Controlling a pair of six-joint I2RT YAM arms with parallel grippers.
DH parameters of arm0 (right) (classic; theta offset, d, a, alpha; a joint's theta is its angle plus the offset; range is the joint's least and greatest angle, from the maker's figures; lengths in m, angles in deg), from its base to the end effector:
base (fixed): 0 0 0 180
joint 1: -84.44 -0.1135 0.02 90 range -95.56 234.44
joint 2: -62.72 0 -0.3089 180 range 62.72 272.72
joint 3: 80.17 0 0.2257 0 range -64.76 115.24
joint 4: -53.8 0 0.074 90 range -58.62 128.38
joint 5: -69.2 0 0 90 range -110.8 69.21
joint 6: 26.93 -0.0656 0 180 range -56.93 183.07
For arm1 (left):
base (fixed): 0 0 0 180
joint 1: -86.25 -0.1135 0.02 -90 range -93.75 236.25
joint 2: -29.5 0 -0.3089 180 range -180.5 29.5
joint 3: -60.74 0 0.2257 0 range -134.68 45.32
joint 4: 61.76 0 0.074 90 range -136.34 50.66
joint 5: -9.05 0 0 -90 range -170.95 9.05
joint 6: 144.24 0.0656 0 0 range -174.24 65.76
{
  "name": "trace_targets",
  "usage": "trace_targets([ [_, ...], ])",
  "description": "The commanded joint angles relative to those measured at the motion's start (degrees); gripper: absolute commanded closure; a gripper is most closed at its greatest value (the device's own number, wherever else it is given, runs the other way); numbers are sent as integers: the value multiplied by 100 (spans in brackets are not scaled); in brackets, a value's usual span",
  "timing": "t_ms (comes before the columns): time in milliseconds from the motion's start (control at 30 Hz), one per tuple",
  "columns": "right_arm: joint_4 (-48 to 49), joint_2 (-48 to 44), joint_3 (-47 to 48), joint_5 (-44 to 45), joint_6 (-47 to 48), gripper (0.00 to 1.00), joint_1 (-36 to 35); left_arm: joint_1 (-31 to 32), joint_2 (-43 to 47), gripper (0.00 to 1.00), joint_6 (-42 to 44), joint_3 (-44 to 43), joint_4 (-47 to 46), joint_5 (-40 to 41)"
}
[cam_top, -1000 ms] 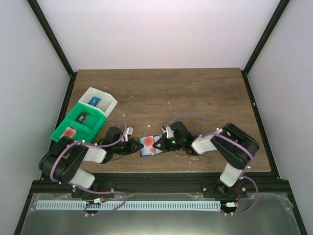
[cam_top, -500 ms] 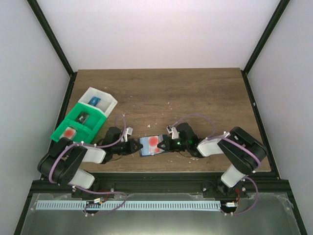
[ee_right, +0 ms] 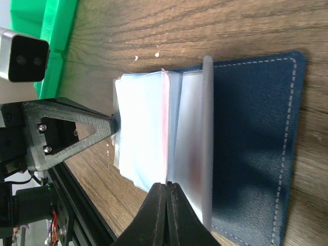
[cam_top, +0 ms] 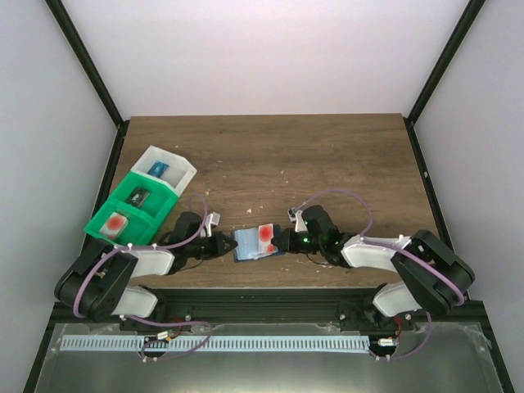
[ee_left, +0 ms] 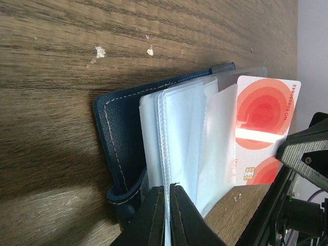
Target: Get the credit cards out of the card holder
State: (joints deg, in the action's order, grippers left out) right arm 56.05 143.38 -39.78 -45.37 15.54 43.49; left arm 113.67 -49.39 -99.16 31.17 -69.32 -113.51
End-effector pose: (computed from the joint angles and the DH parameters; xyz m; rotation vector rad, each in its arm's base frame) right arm 0.1690 0.1827 0.1901 -0.1211 2.5020 1.2358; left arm 0.1649 -0.1253 0.1593 -0.0571 2.5158 -1.2476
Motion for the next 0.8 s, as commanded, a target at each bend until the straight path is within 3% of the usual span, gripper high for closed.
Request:
trace_targets([
  [0,-279,-164,27,247,13,99,43,18,118,92,38,-88,93,30],
  [67,-326,-286,21,296,-29,99,43,18,240,89,30,-99,186,39],
  [367,-725,-1356,93,340,-428,100,43,18,1381,56,-482,-363,362,-295],
  [500,-338,-1632,32,223,-843,100,43,18,1795,45,-1077,-161,-330,-586],
  [633,606,-1783,-173,186,-1680,100,41,18,2119,41,-2225,402,-1734,-607],
  [767,995,-1694,-26,127,-1866,100,34,18,2349,37,-2541,651,-2061,-359],
])
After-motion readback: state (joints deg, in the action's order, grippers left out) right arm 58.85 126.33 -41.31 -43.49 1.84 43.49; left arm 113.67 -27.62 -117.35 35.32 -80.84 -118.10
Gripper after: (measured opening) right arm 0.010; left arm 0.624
